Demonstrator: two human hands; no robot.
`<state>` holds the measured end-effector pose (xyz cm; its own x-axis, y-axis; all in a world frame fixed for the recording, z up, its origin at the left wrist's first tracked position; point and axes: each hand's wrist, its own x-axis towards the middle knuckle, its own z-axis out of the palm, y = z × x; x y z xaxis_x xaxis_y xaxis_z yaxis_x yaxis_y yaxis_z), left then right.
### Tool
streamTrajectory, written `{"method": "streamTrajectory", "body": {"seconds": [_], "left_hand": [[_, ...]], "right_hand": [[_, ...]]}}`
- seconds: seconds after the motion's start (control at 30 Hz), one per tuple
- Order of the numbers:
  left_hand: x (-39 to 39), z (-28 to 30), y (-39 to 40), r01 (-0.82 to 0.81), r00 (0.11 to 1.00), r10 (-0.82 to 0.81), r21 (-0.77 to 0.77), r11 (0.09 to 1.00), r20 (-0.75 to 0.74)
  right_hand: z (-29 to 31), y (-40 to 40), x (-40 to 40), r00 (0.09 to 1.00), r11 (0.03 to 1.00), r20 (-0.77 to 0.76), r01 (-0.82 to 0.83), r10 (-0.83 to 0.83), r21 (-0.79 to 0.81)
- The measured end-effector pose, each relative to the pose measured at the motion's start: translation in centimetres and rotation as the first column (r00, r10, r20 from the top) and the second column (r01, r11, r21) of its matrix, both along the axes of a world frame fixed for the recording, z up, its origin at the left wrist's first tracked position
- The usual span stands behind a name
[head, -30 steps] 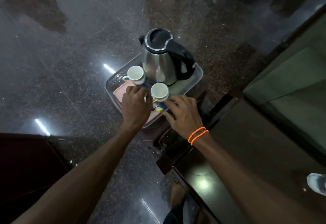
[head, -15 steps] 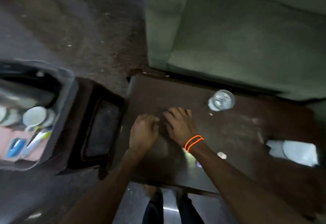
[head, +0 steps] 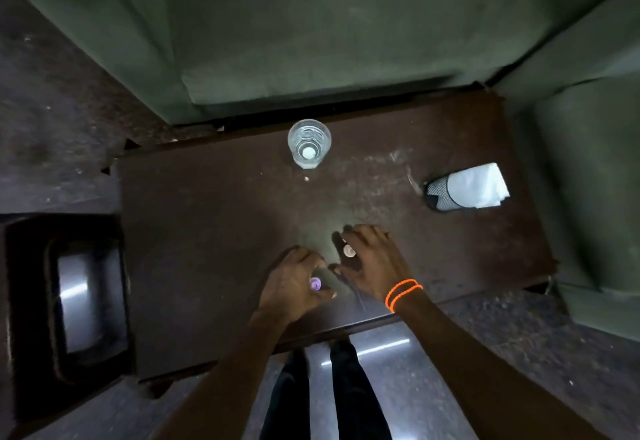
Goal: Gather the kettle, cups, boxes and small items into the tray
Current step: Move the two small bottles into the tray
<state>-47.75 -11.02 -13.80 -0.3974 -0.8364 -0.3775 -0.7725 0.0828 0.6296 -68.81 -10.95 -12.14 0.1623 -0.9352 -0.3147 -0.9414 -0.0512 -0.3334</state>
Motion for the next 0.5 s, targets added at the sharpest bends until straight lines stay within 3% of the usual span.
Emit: {"method": "streamTrajectory", "body": {"seconds": [0.2, 0.5], "left_hand": [[0.4, -1.1, -0.2, -0.026, 1.0, 0.026, -0.044, 0.999, -0.006], [2.4, -0.6, -2.9, -0.301, 0.935, 0.275, -0.091, 0.949, -0.225]], "right_hand": [[-1.8, 1.1, 0.1, 0.988, 0.996, 0.125, 0.093, -0.093, 0.005], [-0.6, -2.3, 3.7, 0.984, 0.994, 0.174, 0.053, -0.036, -0.093]]}}
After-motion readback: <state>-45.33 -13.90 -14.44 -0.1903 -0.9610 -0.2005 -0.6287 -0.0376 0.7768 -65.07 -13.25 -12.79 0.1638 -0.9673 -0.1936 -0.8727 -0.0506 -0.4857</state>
